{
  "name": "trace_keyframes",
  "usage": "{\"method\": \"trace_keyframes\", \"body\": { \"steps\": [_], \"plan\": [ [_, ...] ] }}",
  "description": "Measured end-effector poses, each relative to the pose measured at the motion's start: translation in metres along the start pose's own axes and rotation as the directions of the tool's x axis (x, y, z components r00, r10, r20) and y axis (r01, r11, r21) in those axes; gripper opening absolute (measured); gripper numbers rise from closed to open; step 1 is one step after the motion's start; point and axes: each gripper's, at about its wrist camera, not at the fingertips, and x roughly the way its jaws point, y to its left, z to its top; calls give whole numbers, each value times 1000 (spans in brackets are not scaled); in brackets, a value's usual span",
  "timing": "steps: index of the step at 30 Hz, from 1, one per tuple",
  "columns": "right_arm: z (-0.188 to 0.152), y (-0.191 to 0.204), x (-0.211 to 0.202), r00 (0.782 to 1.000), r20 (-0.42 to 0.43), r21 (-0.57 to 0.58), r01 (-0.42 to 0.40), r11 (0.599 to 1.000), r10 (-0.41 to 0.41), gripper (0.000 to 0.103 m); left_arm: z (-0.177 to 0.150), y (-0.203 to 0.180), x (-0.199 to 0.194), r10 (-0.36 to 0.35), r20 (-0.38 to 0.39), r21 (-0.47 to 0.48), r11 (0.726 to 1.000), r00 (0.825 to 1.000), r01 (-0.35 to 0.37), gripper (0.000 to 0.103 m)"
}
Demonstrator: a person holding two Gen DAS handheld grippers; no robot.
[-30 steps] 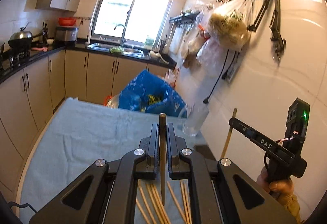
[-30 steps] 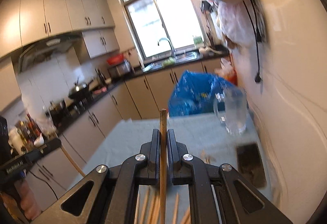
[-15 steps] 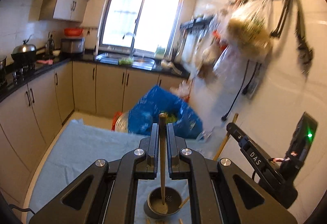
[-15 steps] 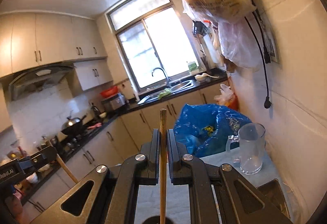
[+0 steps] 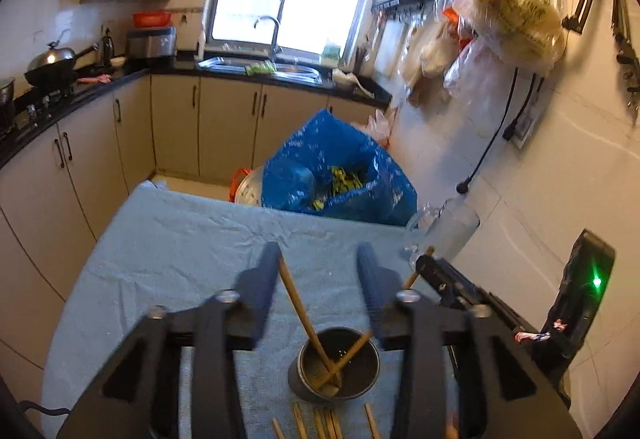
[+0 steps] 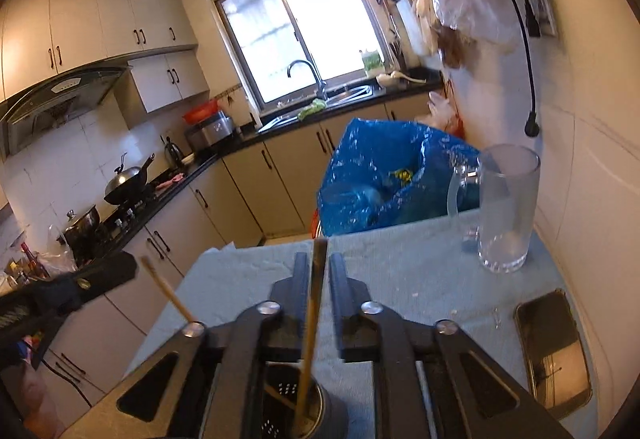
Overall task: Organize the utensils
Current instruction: 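Move the open left tool back to the loose chopsticks, then close the left tool on another wooden chopstick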
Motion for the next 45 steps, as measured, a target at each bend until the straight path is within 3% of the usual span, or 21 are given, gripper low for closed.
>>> {"method": "trace_keyframes", "body": {
  "steps": [1, 4, 8, 10, 13, 16, 21, 23, 26, 30, 33, 38, 45],
  "plan": [
    [0, 0, -3, 1000, 3, 2, -1, 1000, 1, 35, 0, 2, -8, 4, 15, 0, 1000, 1000, -4, 44],
    [1, 1, -20, 1000, 21, -17, 5, 1000, -5, 42, -3, 7, -31, 9, 38, 4, 1000, 999, -9, 47],
    [-4, 0, -52, 999, 37, -32, 14, 999, -13, 57, -19, 19, -70, 26, 79, -2, 1000, 997, -26, 59],
    [-12, -3, -66, 999, 27, -43, 24, 999, -23, 62, -32, 26, -84, 40, 90, -10, 999, 995, -40, 66],
    [-34, -14, -79, 999, -24, -55, 42, 998, -44, 67, -59, 39, -89, 70, 65, -29, 997, 995, -69, 68],
    [-68, -35, -80, 990, -117, -61, 76, 995, -83, 67, -99, 54, -71, 82, -49, -53, 995, 995, -85, 68],
    [-127, -77, -66, 949, -294, -3, 117, 993, -112, 65, -156, 63, -32, 92, -220, -54, 993, 971, -106, 67],
    [-144, -87, -58, 929, -353, 6, 121, 993, -111, 43, -174, 61, -16, 95, -280, -27, 994, 955, -107, 56],
    [-160, -93, -49, 913, -394, 5, 116, 993, -105, 35, -192, 56, 10, 88, -366, 0, 996, 927, -94, 45],
    [-169, -91, -39, 899, -407, -52, 151, 987, -159, 32, -203, 52, 29, 78, -405, 6, 997, 911, -82, 45],
    [-169, -86, -36, 901, -394, -81, 162, 983, -181, 32, -204, 45, 40, 87, -415, 29, 996, 906, -82, 45],
    [-168, -78, -33, 900, -375, -135, 184, 973, -223, 32, -206, 40, 56, 115, -450, 68, 993, 886, -95, 22],
    [-167, -69, -17, 886, -384, -192, 199, 961, -260, 31, -205, 31, 66, 161, -426, 123, 985, 890, -120, 18]
  ]
}}
